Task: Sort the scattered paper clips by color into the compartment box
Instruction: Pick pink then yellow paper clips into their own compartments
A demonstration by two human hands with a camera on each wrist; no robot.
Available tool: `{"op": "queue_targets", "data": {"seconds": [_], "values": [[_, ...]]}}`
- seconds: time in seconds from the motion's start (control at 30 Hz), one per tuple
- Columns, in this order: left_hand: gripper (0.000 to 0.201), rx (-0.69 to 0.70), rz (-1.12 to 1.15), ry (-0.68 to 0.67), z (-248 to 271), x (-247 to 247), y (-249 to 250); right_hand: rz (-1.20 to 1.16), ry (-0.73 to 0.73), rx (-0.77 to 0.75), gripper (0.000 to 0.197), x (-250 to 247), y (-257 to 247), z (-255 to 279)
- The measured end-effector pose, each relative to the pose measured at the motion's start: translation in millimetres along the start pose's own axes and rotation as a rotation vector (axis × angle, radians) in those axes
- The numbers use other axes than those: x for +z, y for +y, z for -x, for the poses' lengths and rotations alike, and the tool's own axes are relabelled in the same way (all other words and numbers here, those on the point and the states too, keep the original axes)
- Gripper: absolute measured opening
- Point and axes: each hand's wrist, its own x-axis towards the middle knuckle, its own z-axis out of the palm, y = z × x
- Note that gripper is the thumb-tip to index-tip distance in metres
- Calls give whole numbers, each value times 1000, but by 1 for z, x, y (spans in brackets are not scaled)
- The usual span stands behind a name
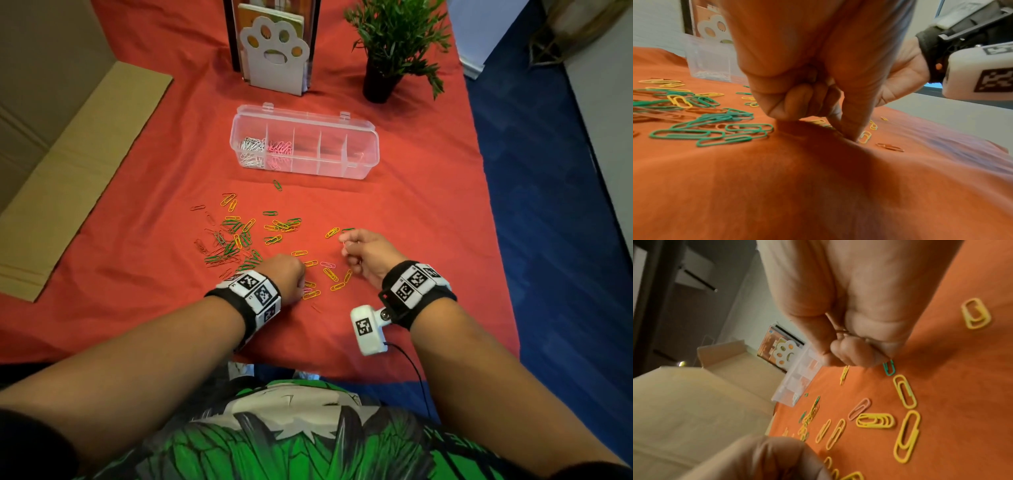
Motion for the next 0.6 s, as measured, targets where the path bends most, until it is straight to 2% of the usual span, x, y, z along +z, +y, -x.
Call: {"op": "queue_targets", "data": {"seconds": [0.1, 0.13, 0.17, 0.2, 0.27, 0.3, 0.33, 0.4, 0.47, 0.53, 0.6], "values": [[12, -73, 163, -4, -2, -8, 1, -291, -25, 98, 21, -3, -2, 6], [16, -122, 284, -21, -3, -13, 1, -311, -18, 130, 21, -1, -2, 6], [21, -174, 469, -50, -5, -16, -1, -233, 5, 144, 21, 1, -2, 4], [25, -237, 708, -77, -6, -19, -3, -38, 34, 128, 21, 5, -2, 1], [25, -361, 1151, -84, -4, -25, -6, 571, 76, 45, 16, 13, -2, -2], [24, -384, 1272, -92, -3, -29, -9, 848, 89, -18, 12, 18, -3, -1], [24, -386, 1336, -107, -2, -31, -11, 1065, 113, -81, 20, 22, -1, 0], [26, -374, 1389, -115, -2, -36, -14, 1306, 145, -189, 37, 30, 7, -2], [27, -394, 1363, -88, -3, -38, -15, 1414, 159, -273, 40, 38, 13, -3], [26, -417, 1257, -30, -8, -37, -18, 1474, 143, -284, 39, 42, 15, -5], [24, -400, 1089, 65, -11, -36, -23, 1434, 97, -233, 37, 39, 9, -7]]}}
